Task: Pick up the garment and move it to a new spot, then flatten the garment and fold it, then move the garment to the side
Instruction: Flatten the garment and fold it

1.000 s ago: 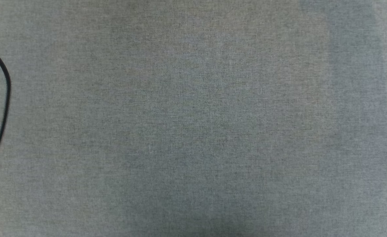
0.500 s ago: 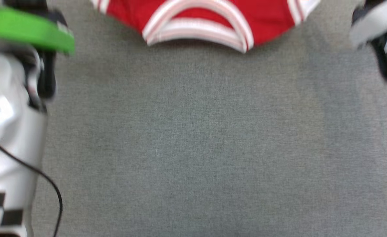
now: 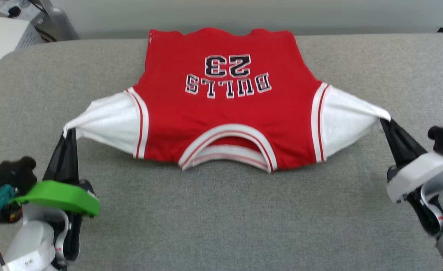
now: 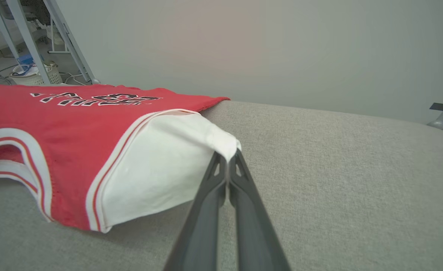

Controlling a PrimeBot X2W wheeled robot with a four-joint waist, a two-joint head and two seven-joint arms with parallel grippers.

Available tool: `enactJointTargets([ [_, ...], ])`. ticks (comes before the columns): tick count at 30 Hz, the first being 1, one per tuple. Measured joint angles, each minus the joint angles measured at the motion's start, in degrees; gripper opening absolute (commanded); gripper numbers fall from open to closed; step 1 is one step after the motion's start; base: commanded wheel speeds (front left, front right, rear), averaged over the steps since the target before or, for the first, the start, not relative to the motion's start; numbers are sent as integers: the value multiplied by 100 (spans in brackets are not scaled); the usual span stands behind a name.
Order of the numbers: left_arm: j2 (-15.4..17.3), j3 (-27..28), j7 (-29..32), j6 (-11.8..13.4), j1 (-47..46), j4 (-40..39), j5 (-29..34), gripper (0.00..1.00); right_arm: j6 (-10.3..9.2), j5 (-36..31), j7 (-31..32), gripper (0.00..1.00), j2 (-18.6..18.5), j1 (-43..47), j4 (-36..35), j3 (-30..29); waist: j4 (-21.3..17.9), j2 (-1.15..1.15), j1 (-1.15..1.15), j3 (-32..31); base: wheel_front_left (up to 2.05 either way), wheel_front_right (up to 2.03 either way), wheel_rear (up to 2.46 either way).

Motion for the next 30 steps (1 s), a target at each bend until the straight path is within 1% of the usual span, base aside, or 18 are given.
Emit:
enactJointTargets([
  [5, 40, 13, 86, 175, 928, -135, -76, 0, 0, -36, 263, 0, -31, 1067, -319, -341, -8, 0, 0, -471, 0, 0, 0],
  [8, 18, -11, 134, 265, 1332, -183, -152, 0, 1, -119, 476, 0, -41, 1670, -490, -561, -3, 0, 0, -708, 0, 0, 0],
  [11, -38, -66, 134, 327, 1636, -144, -152, 0, 1, -147, 719, 0, -32, 2201, -630, -831, 12, 0, 0, -894, 0, 0, 0],
  [13, -88, -97, 133, 377, 1819, -96, -153, 0, 2, -324, 843, 0, -30, 2555, -755, -980, 27, 0, 0, -997, 0, 0, 0],
  [15, -148, -136, 132, 396, 1953, -1, -156, 0, 3, -364, 1009, 0, 22, 2843, -854, -1138, 52, 0, 0, -1046, 0, 0, 0],
  [22, -307, -250, 107, 407, 2157, 410, -197, 0, 4, -534, 1490, 0, 133, 3463, -944, -1298, 86, 0, 0, -982, 0, 0, 0],
  [27, -403, -367, 57, 382, 2152, 671, -187, 0, 4, -534, 1707, 0, 167, 3615, -989, -1361, 121, 0, 0, -989, 0, 0, 0],
  [28, -414, -377, 56, 369, 2148, 693, -186, 0, 4, -539, 1708, 17, 180, 3611, -1027, -1396, 122, 0, 0, -996, 0, 0, 0],
  [29, -416, -380, 55, 350, 2146, 703, -180, 0, 4, -552, 1734, 81, 188, 3606, -1060, -1418, 120, 0, 0, -1002, 0, 0, 0],
  [30, -420, -388, 51, 338, 2142, 706, -166, 0, 4, -573, 1752, 100, 198, 3588, -1102, -1446, 116, 0, 0, -1004, 0, 0, 0],
])
